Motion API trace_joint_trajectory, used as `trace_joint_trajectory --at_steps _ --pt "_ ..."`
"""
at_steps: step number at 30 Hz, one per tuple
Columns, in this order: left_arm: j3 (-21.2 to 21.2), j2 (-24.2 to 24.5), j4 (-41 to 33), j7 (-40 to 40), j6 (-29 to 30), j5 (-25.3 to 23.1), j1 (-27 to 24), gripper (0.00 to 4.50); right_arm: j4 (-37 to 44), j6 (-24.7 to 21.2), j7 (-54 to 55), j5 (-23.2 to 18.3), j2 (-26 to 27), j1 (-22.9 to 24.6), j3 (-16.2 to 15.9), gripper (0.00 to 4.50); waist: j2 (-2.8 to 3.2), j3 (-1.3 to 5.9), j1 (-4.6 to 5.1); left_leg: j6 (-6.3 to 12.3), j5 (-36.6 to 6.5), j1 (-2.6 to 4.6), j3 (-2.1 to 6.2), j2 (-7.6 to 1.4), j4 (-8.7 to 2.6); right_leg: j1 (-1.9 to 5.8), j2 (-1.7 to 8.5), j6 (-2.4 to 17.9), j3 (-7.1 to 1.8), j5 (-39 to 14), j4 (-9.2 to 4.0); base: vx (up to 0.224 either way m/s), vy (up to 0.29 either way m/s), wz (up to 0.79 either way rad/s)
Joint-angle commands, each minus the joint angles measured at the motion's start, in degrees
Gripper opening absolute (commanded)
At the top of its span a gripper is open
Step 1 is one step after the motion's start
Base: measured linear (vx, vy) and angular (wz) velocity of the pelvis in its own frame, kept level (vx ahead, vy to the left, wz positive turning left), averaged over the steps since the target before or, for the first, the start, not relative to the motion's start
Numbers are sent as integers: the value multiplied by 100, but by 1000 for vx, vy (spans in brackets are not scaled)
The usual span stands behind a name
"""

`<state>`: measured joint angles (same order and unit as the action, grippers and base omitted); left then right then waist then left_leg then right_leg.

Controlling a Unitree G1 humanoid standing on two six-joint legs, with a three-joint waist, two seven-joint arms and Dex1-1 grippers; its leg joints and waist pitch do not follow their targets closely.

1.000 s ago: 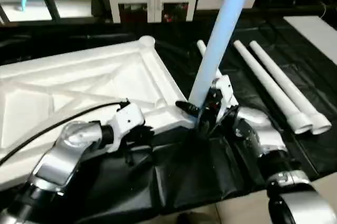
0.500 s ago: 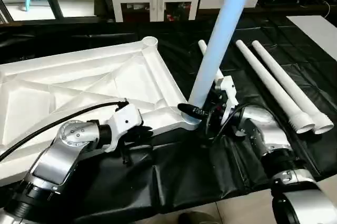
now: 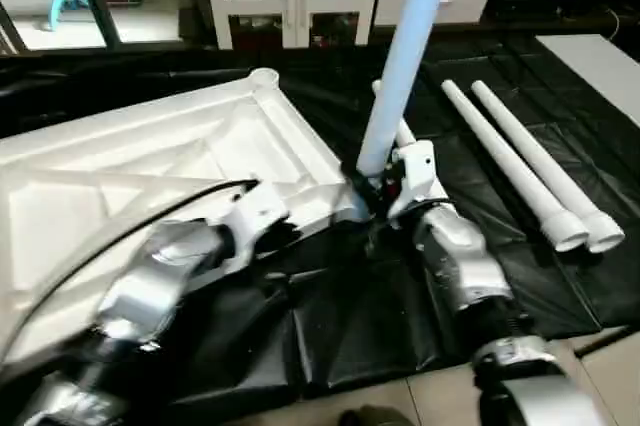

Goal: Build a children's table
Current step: Rotate leg to tighten

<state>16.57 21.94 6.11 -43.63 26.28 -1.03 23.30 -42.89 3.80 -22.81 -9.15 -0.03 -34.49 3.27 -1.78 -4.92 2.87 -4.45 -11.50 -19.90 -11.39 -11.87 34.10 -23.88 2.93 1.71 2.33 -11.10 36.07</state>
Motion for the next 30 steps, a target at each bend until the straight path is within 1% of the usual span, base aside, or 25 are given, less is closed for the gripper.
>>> trace_joint_trajectory --at_steps 1,2,3,4,6,7,8,9,10,11,13,14,15,16,17,18,19,20,21,22,23,25,26,28,30 --pt "276 -393 415 385 185 -118 135 0 -558 -369 870 22 338 204 131 204 69 225 4 -66 -1844 59 88 -118 -408 148 370 999 -288 -2320 -635 0 0 0" --pt "277 -595 500 496 183 -112 245 0 -556 -330 1030 88 501 230 77 204 79 244 -10 -99 -1869 98 82 -119 -409 106 359 921 -296 -2280 -655 0 0 0" --pt "297 -739 534 539 190 -97 324 0 -564 -242 1021 161 596 223 -14 204 54 243 -19 -116 -1897 104 76 -114 -409 93 345 891 -289 -2215 -656 0 0 0" --pt "311 -811 540 548 204 -88 362 0 -556 -182 989 212 639 220 -80 204 52 249 -38 -94 -1910 79 88 -111 -419 116 351 876 -289 -2154 -641 0 0 0" --pt "336 -788 473 438 227 -71 348 0 -512 -104 858 154 591 146 -37 204 61 249 -27 -45 -1941 36 104 -111 -435 137 359 833 -280 -2131 -636 0 0 0" --pt "325 -731 444 389 198 -75 311 0 -488 -107 682 103 524 109 -19 204 62 264 -28 -14 -1881 20 108 -114 -438 155 366 837 -281 -2027 -626 0 0 0" --pt "312 -661 423 333 155 -76 269 0 -448 -82 520 103 440 84 -47 204 60 258 -21 9 -1835 -2 114 -121 -451 163 364 859 -278 -1926 -615 0 0 0" --pt "293 -552 388 250 104 -70 200 0 -365 -44 29 -31 355 73 -65 204 56 261 -22 17 -1841 -4 115 -119 -451 169 362 863 -273 -1915 -615 0 0 0" --pt "275 -407 334 138 58 -60 108 0 -253 4 -417 -118 231 78 -106 238 102 273 -16 60 -1840 -17 121 -121 -444 194 375 913 -278 -1813 -598 0 0 0" --pt "262 -275 289 2 -17 -53 23 0 -140 30 -797 -192 113 91 -137 259 82 282 -4 87 -1762 -44 120 -126 -441 216 378 951 -279 -1676 -592 0 0 0" --pt "228 26 173 -354 -187 -8 -174 0 113 14 -1712 -309 -215 138 -279 284 68 293 -3 298 -1532 -82 112 -136 -425 265 383 1136 -280 -1248 -559 0 0 0" --pt "217 88 147 -424 -204 8 -214 0 160 0 -1918 -325 -298 151 -324 296 61 296 8 333 -1452 -113 118 -137 -425 283 385 1177 -275 -1195 -544 0 0 0" --pt "178 247 74 -600 -308 66 -316 0 232 -125 -2316 -392 -505 146 -361 309 81 295 10 382 -1275 -104 100 -137 -413 266 392 1261 -284 -1053 -544 0 0 0" --pt "151 351 27 -713 -377 105 -380 0 268 -210 -2561 -435 -640 139 -374 316 75 314 10 435 -1096 -111 102 -133 -398 311 381 1356 -276 -850 -516 0 0 0" --pt "118 475 -26 -840 -431 149 -448 0 290 -223 -2886 -472 -815 117 -396 316 81 308 20 499 -1011 -98 88 -148 -393 286 379 1435 -278 -714 -503 0 0 0" --pt "58 642 -95 -1050 -531 240 -543 0 291 -263 -3307 -524 -1052 64 -403 329 76 306 12 522 -1008 -94 83 -148 -390 296 383 1472 -276 -697 -508 0 0 0" --pt "-2 763 -131 -1191 -529 314 -601 0 227 -257 -3610 -520 -1241 -10 -395 329 81 306 18 551 -989 -113 84 -145 -381 306 397 1506 -282 -679 -498 0 0 0" --pt "-45 873 -134 -1267 -563 348 -638 0 122 -199 -3841 -487 -1401 -96 -376 351 82 310 8 595 -930 -97 77 -150 -378 305 382 1550 -275 -611 -491 0 0 0" --pt "-67 931 -128 -1295 -582 361 -653 0 46 -159 -3950 -460 -1484 -150 -359 358 84 312 5 649 -880 -84 68 -152 -372 298 378 1600 -270 -546 -485 0 0 0" --pt "-102 979 -111 -1306 -594 372 -660 0 -22 -136 -4037 -452 -1557 -204 -349 358 79 292 -4 688 -798 -82 55 -157 -372 277 378 1619 -274 -490 -477 0 0 0" --pt "-162 1050 -80 -1301 -605 379 -662 0 -93 -124 -4179 -475 -1661 -283 -320 358 90 294 -4 686 -796 -82 60 -160 -373 278 381 1651 -271 -486 -462 0 0 0" --pt "-207 1089 -43 -1278 -616 368 -653 0 -112 -170 -4260 -525 -1716 -334 -285 358 85 301 -18 731 -677 -71 52 -159 -358 289 381 1698 -277 -344 -447 0 0 0" --pt "-252 1120 23 -1256 -653 354 -628 0 -107 -271 -4403 -620 -1771 -386 -262 358 84 300 -20 746 -676 -72 50 -158 -357 290 381 1705 -276 -332 -448 0 0 0" --pt "-265 1137 45 -1260 -668 371 -611 0 -125 -281 -4499 -660 -1797 -410 -274 358 73 299 -22 751 -670 -77 56 -159 -357 298 386 1700 -270 -382 -442 0 0 0" --pt "-263 1135 31 -1246 -656 397 -605 0 -152 -350 -4546 -750 -1771 -420 -235 331 75 292 -26 728 -735 -71 53 -160 -356 296 397 1678 -275 -534 -461 0 0 0"
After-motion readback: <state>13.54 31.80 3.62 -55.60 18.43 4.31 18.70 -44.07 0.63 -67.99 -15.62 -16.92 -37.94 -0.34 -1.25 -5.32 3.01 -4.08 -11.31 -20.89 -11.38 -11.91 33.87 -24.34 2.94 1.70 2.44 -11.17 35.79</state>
